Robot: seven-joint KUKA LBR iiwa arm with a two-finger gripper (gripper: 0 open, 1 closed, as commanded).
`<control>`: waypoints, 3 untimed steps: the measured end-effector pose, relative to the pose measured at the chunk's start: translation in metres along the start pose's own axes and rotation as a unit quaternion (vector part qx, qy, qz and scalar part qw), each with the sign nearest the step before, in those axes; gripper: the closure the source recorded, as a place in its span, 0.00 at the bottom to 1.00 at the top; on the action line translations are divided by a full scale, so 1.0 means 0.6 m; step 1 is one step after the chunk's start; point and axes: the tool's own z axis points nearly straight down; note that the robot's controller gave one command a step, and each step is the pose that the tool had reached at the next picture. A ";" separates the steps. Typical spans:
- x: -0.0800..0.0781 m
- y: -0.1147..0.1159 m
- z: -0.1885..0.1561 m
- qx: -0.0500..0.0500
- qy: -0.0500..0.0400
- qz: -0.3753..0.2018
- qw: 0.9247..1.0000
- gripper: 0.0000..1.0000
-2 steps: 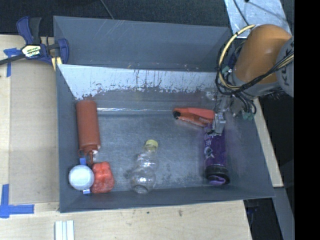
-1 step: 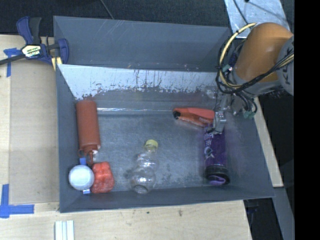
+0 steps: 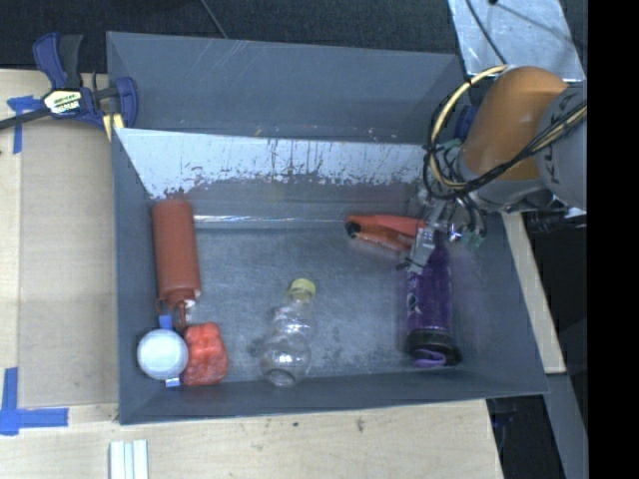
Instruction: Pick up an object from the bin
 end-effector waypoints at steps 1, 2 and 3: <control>0.022 0.025 -0.059 0.003 0.001 0.107 0.994 0.00; 0.012 0.008 -0.045 0.002 0.000 0.178 0.984 0.00; 0.020 0.034 0.046 0.004 0.001 0.301 0.954 0.00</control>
Offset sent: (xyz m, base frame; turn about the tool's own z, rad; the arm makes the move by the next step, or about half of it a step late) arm -0.0059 -0.0019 0.0041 0.4320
